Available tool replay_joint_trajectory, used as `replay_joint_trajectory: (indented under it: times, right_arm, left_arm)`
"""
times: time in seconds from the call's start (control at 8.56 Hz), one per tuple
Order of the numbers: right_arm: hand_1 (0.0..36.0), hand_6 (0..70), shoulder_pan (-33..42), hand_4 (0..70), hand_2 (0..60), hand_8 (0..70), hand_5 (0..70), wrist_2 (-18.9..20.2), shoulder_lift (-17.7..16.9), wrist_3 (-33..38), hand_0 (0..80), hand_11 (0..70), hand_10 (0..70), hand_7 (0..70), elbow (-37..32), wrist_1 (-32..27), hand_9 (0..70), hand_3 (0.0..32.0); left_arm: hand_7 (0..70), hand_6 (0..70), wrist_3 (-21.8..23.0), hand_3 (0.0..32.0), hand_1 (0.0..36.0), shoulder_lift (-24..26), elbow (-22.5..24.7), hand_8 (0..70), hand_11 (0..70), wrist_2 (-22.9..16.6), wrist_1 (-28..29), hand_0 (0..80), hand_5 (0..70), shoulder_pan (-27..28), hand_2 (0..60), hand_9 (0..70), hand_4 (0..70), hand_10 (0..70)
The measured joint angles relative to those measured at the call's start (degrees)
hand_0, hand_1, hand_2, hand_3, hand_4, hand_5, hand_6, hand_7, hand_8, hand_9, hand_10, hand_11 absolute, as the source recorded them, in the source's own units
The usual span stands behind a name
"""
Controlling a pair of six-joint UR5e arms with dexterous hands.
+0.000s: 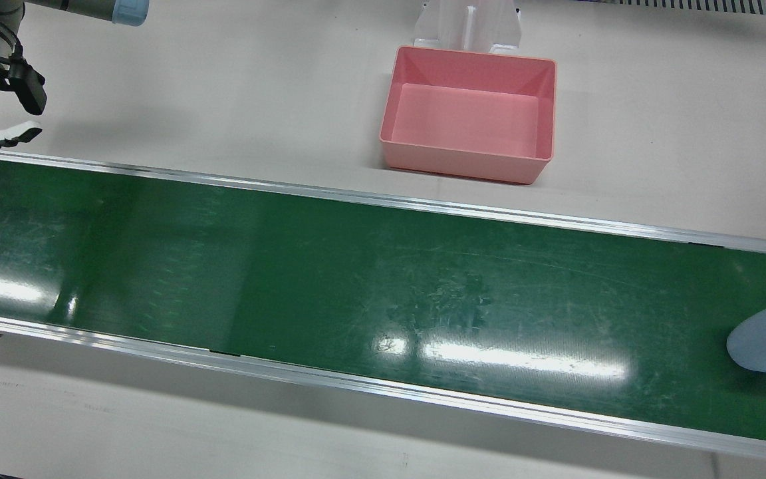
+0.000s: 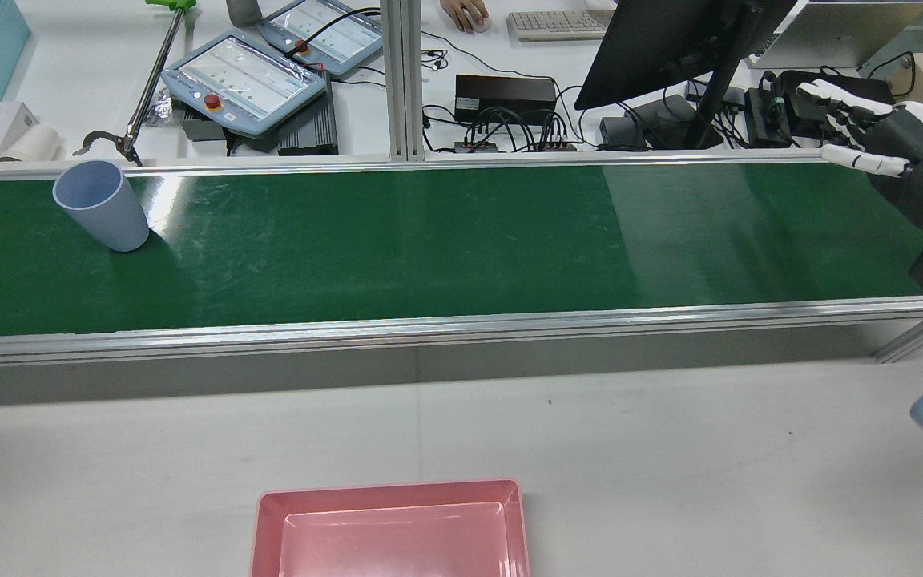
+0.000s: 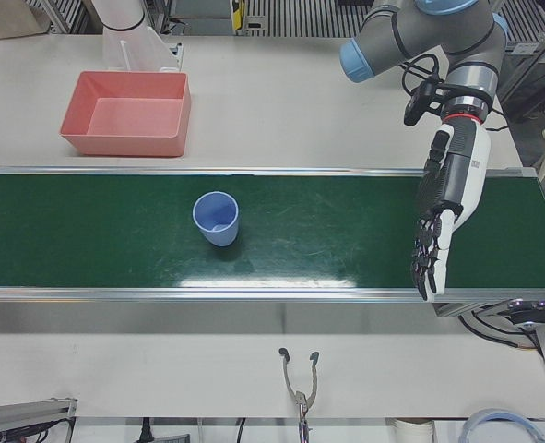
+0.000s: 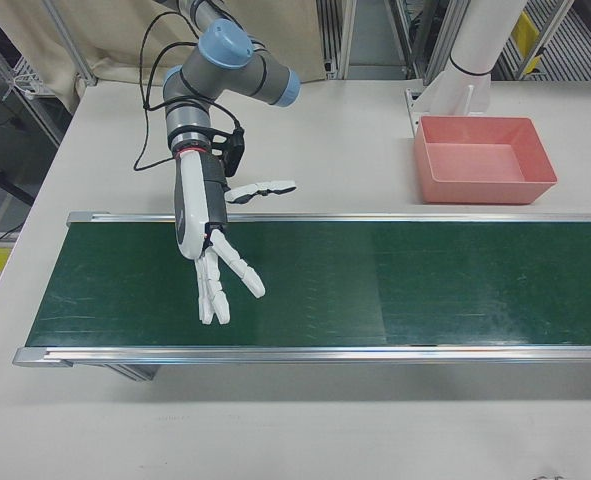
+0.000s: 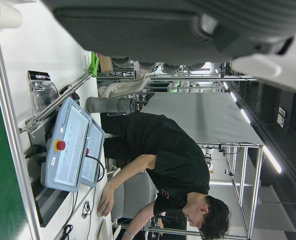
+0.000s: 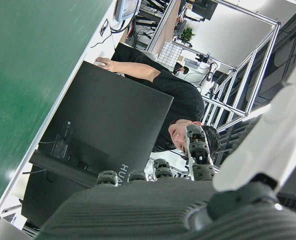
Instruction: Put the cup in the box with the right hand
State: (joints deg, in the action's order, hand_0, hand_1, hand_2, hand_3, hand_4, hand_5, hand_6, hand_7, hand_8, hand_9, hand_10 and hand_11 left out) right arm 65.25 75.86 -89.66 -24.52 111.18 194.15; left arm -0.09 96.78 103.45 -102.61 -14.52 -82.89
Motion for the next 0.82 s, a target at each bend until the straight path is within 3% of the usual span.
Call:
replay_joint_trajectory:
  times: [0.12, 0.23, 0.35, 0.47, 0.7, 0.82]
  right_arm:
    - [5.8, 1.6, -0.1, 0.9, 3.1, 0.0, 3.2, 0.0, 0.1, 0.0, 43.9, 4.5, 2.2, 7.3, 0.0, 0.0, 1.9, 8.0]
    - [6.7, 1.7, -0.2, 1.3, 3.1, 0.0, 3.5, 0.0, 0.1, -0.1, 44.9, 5.0, 2.5, 7.9, -0.1, 0.0, 1.9, 8.4]
    - [10.0, 2.0, -0.3, 2.0, 12.8, 0.0, 3.5, 0.0, 0.1, -0.4, 43.1, 4.9, 2.4, 10.2, -0.1, -0.2, 2.5, 8.6]
    - [7.5, 2.0, -0.4, 3.4, 3.1, 0.0, 3.6, 0.0, 0.2, -1.6, 45.7, 5.0, 2.5, 9.7, -0.4, -2.1, 2.8, 8.2]
    - [6.3, 1.8, -0.8, 4.3, 0.0, 0.0, 3.5, 0.0, 0.7, -4.2, 46.2, 5.1, 2.5, 8.1, -2.9, -5.4, 2.6, 7.4]
    - [7.3, 2.0, -0.9, 4.4, 3.2, 0.0, 3.5, 0.0, 1.2, -5.1, 45.4, 5.1, 2.6, 8.8, -4.5, -6.1, 2.8, 7.0]
  left_arm:
    - [0.0, 0.0, 0.0, 0.0, 0.0, 0.0, 0.0, 0.0, 0.0, 0.0, 0.0, 0.0, 0.0, 0.0, 0.0, 0.0, 0.0, 0.0]
    - [0.0, 0.0, 0.0, 0.0, 0.0, 0.0, 0.0, 0.0, 0.0, 0.0, 0.0, 0.0, 0.0, 0.0, 0.0, 0.0, 0.0, 0.0]
    - [0.0, 0.0, 0.0, 0.0, 0.0, 0.0, 0.0, 0.0, 0.0, 0.0, 0.0, 0.0, 0.0, 0.0, 0.0, 0.0, 0.0, 0.0]
    - [0.0, 0.0, 0.0, 0.0, 0.0, 0.0, 0.0, 0.0, 0.0, 0.0, 0.0, 0.0, 0.0, 0.0, 0.0, 0.0, 0.0, 0.0]
    - [0.0, 0.0, 0.0, 0.0, 0.0, 0.1, 0.0, 0.0, 0.0, 0.0, 0.0, 0.0, 0.0, 0.0, 0.0, 0.0, 0.0, 0.0]
    - [0.0, 0.0, 0.0, 0.0, 0.0, 0.1, 0.0, 0.0, 0.0, 0.0, 0.0, 0.0, 0.0, -0.1, 0.0, 0.0, 0.0, 0.0]
